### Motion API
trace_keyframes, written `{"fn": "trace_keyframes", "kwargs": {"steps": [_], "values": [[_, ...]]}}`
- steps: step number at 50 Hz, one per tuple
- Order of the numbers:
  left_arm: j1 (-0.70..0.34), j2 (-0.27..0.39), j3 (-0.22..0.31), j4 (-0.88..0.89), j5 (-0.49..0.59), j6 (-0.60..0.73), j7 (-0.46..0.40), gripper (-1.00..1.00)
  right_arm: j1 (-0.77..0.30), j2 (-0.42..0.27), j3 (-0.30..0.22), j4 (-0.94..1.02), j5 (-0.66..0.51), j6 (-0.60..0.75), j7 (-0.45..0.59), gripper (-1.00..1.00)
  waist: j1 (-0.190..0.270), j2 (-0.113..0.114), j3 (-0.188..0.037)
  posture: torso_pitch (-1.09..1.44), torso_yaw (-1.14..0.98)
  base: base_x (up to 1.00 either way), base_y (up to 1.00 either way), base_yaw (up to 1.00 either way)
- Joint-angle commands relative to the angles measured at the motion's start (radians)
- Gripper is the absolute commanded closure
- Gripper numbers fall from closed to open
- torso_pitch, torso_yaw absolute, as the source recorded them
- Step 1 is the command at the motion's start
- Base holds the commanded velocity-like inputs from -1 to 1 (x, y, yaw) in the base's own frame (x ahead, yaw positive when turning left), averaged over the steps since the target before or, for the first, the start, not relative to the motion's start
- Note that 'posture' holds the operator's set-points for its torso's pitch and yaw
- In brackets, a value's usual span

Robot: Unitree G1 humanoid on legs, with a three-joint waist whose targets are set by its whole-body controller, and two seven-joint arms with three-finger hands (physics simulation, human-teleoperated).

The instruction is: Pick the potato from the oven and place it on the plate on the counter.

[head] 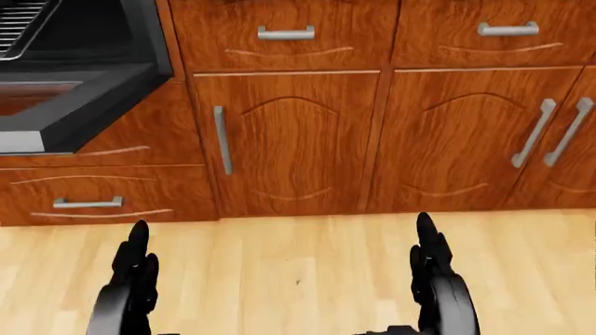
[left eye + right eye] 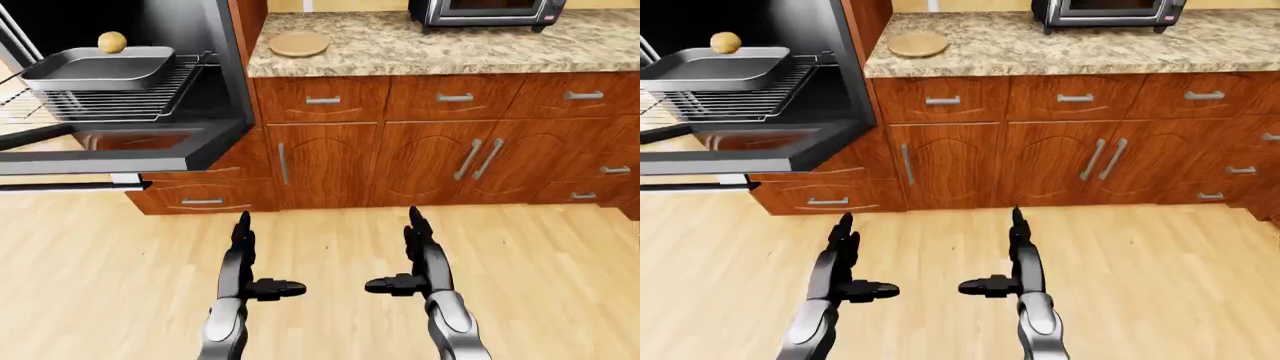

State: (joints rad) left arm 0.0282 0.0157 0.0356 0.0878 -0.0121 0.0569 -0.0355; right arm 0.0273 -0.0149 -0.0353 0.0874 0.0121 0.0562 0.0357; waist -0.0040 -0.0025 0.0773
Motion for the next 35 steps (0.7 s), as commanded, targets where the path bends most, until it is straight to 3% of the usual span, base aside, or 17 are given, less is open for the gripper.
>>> {"fn": "trace_keyframes", "kwargs": {"steps": [1,3,4,5,7,9,13,15,16,18,21,28,35], "values": [[-0.033,0.022,0.016,-0.299,-0.017,0.138,0.000,-1.00,-0.084,-0.009,-0.001,-0.246,0.014,0.115,-0.010,-1.00,-0.002,-0.008,-0.001,0.00,0.00,0.00,0.00,0.00],[-0.051,0.031,0.031,-0.434,-0.026,0.273,-0.011,-1.00,-0.140,-0.021,-0.004,-0.312,0.001,0.237,-0.016,-1.00,0.014,-0.001,-0.072,0.00,0.00,0.00,0.00,0.00],[-0.073,0.035,0.040,-0.477,-0.038,0.324,-0.022,-1.00,-0.170,-0.029,-0.011,-0.337,-0.004,0.277,-0.016,-1.00,0.013,0.001,-0.035,0.00,0.00,0.00,0.00,0.00],[-0.099,0.042,0.050,-0.508,-0.044,0.369,-0.028,-1.00,-0.199,-0.037,-0.016,-0.358,-0.002,0.312,-0.005,-1.00,0.008,-0.006,-0.024,0.00,0.00,0.00,0.00,0.00],[-0.183,0.062,0.064,-0.514,-0.042,0.445,-0.029,-1.00,-0.257,-0.058,-0.011,-0.410,-0.010,0.372,0.034,-1.00,0.012,-0.006,-0.069,0.00,0.00,0.00,0.00,0.00],[-0.254,0.078,0.080,-0.517,-0.039,0.499,-0.033,-1.00,-0.305,-0.064,-0.033,-0.408,-0.011,0.397,0.037,-1.00,0.015,-0.003,-0.076,0.00,0.00,0.00,0.00,0.00],[-0.512,0.169,0.137,-0.501,-0.065,0.653,-0.024,-1.00,-0.521,-0.110,-0.093,-0.358,0.058,0.439,0.047,-1.00,0.013,0.002,-0.091,0.00,0.00,0.00,0.00,0.00],[-0.599,0.214,0.146,-0.485,-0.074,0.690,-0.016,-1.00,-0.607,-0.144,-0.090,-0.347,0.076,0.466,0.047,-1.00,0.010,0.003,-0.092,0.00,0.00,0.00,0.00,0.00],[-0.626,0.229,0.141,-0.482,-0.076,0.707,-0.023,-1.00,-0.631,-0.151,-0.089,-0.349,0.084,0.487,0.044,-1.00,0.008,0.007,-0.113,0.00,0.00,0.05,0.00,0.00],[-0.711,0.257,0.154,-0.454,-0.088,0.744,-0.017,-1.00,-0.679,-0.171,-0.084,-0.351,0.082,0.515,0.044,-1.00,0.007,0.012,-0.090,0.00,0.00,0.06,0.00,0.00],[-0.790,0.291,0.153,-0.413,-0.099,0.756,-0.015,-1.00,-0.709,-0.190,-0.098,-0.380,0.101,0.547,0.038,-1.00,0.006,0.014,-0.077,0.00,0.00,0.12,0.00,0.00],[-0.870,0.315,0.148,-0.395,-0.127,0.782,0.002,-1.00,-0.778,-0.244,-0.115,-0.401,0.113,0.602,0.046,-1.00,0.006,0.004,-0.069,0.00,0.00,0.14,0.00,0.00],[-0.890,0.368,0.189,-0.468,-0.184,0.875,0.001,-1.00,-0.953,-0.310,-0.120,-0.351,0.126,0.668,0.080,-1.00,-0.003,0.046,-0.058,0.00,0.00,0.17,0.00,0.00]]}}
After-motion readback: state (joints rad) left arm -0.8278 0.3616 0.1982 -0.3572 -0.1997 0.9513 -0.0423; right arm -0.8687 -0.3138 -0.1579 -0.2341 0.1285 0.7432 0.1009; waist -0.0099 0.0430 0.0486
